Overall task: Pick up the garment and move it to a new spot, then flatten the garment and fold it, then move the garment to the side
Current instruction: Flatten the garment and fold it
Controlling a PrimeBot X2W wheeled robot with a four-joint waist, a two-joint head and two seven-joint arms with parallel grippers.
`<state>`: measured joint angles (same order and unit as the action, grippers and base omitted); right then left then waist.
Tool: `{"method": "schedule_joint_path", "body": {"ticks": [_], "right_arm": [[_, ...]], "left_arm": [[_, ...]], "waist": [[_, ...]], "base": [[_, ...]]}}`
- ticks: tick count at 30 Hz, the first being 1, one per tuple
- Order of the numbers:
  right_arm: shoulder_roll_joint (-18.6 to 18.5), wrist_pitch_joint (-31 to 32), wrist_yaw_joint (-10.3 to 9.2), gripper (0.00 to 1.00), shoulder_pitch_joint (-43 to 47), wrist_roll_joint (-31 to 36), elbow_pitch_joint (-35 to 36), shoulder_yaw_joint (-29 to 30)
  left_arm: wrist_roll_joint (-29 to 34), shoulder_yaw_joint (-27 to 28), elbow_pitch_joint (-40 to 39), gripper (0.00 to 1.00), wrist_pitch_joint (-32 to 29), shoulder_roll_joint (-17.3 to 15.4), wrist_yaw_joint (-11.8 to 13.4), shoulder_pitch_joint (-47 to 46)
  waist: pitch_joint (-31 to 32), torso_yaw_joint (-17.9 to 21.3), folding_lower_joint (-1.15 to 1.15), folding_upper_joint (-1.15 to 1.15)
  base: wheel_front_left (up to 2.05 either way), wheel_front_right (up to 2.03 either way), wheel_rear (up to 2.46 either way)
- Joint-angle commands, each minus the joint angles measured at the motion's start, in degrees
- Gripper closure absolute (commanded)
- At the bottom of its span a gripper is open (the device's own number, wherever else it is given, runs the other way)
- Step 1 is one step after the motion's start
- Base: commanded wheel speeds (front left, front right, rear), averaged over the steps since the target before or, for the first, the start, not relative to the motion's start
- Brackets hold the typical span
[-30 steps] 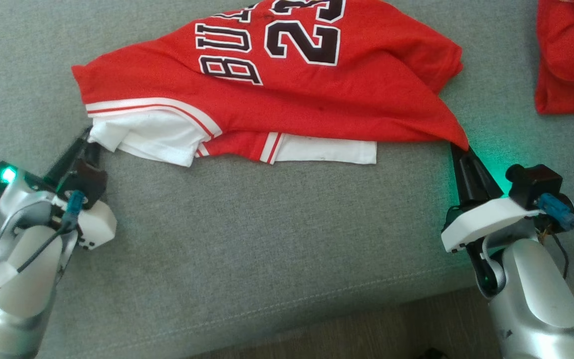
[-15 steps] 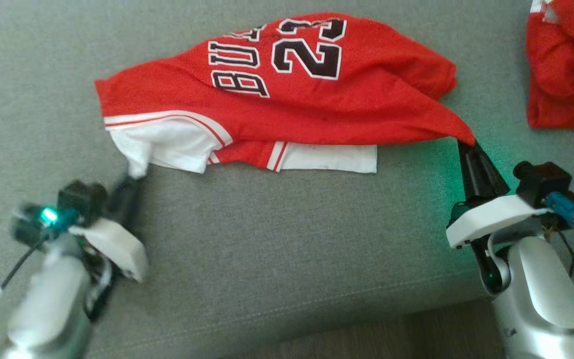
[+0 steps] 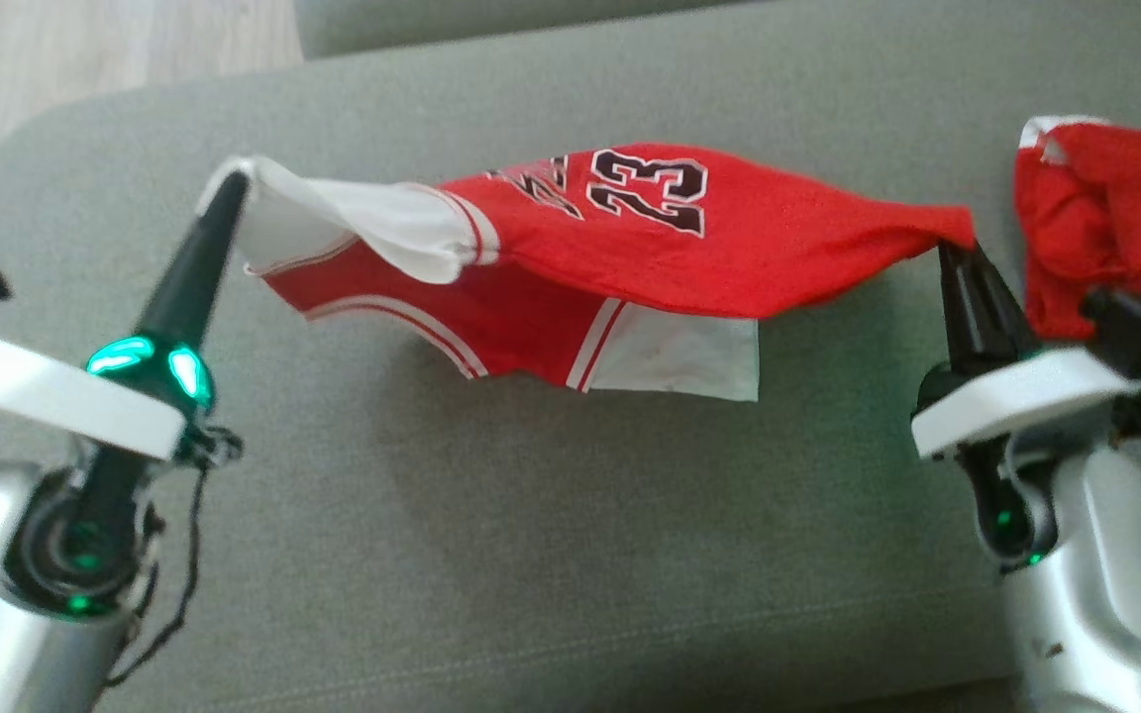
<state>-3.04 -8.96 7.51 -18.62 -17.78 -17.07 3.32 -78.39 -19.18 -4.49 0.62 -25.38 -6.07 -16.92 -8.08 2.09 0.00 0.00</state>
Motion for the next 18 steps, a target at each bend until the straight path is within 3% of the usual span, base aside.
{"method": "schedule_joint_path", "body": {"ticks": [1, 10, 14, 18], "right_arm": [[0.2, 2.9, -0.02, 1.00, -3.5, -0.6, 3.8, -1.5], [-2.9, 18.2, -0.02, 1.00, -14.3, -1.7, 13.5, 2.7], [-4.5, 24.2, -0.02, 1.00, -22.2, -2.7, 12.5, 4.4], [-4.7, 28.7, -0.02, 1.00, -29.1, -3.2, 8.7, 5.2]], "left_arm": [[-2.1, 4.3, -3.2, 1.00, -0.7, -1.8, 1.3, -3.4], [-4.9, 9.1, -3.0, 1.00, -3.4, -2.9, 9.9, -17.8], [-4.7, 9.6, 2.8, 1.00, -4.3, -2.3, 11.7, -29.3], [-2.3, 7.5, 9.3, 1.00, -6.0, -2.2, 11.7, -38.9]], "waist": [[2.6, -0.3, 0.00, 0.00], [5.4, 0.3, 0.00, 0.00], [4.8, 0.3, 0.00, 0.00], [2.1, -0.2, 0.00, 0.00]], "base": [[0.00, 0.00, 0.00], [0.00, 0.00, 0.00], [0.00, 0.00, 0.00], [0.00, 0.00, 0.00]]}}
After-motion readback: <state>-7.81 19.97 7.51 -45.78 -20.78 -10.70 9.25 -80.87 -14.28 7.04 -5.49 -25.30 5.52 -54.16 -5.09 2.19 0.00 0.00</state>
